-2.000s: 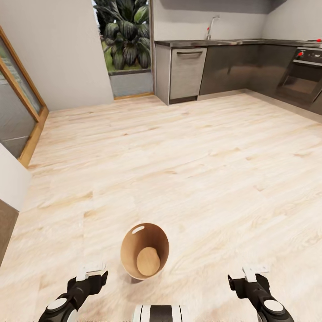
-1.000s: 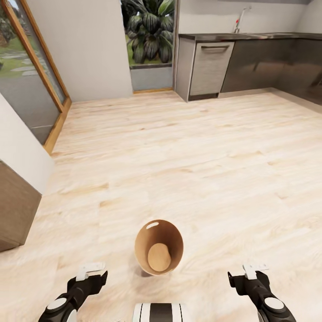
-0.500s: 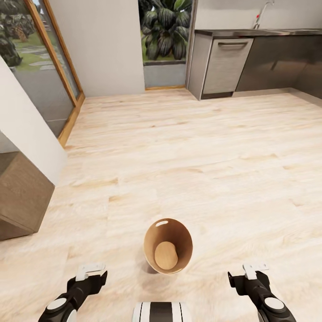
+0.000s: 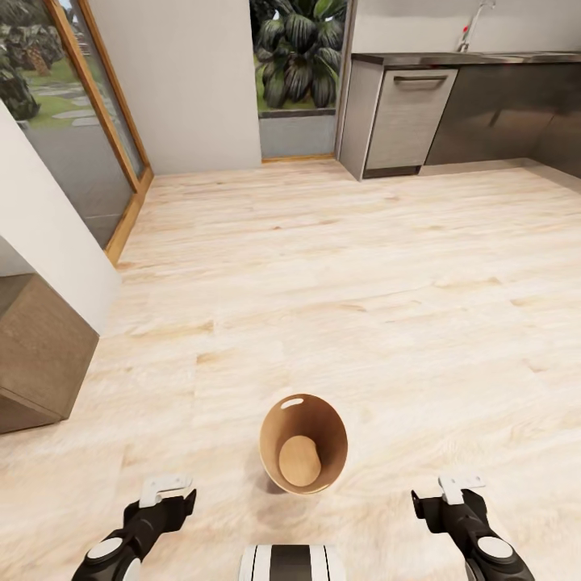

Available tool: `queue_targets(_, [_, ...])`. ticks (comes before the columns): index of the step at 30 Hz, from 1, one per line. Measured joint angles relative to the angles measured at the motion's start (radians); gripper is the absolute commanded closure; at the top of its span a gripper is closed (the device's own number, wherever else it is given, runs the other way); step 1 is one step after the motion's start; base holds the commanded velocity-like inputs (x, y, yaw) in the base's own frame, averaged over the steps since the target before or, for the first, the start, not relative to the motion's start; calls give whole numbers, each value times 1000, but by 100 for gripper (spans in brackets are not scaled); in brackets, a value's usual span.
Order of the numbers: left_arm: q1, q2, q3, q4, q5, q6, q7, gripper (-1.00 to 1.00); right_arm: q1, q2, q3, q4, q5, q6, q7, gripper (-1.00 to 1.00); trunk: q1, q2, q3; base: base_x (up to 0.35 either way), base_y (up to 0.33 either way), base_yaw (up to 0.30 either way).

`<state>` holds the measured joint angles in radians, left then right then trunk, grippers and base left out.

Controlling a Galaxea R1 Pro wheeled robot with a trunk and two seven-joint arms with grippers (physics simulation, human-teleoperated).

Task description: Put the three can of soda from the living room inside the tash can in the kitchen.

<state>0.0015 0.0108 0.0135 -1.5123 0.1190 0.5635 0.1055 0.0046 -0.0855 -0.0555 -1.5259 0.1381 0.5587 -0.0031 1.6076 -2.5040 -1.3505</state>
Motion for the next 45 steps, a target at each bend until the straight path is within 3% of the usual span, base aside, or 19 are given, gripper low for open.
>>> queue_targets(14, [0, -18, -4, 0, 7, 1, -1, -100, 0, 1, 1, 0, 0, 10, 0, -100, 0, 0, 0, 0, 0, 0])
queue_targets(25, [0, -17, -7, 1, 8, 43, -1, -100, 0, 1, 1, 0, 0, 10, 0, -100, 5, -3, -42, 0, 0, 0])
queue_targets(45, [0, -13, -2, 6, 14, 38, 1, -100, -6, 2, 7, 5, 5, 18, 6, -100, 14, -7, -116, 0, 0, 0])
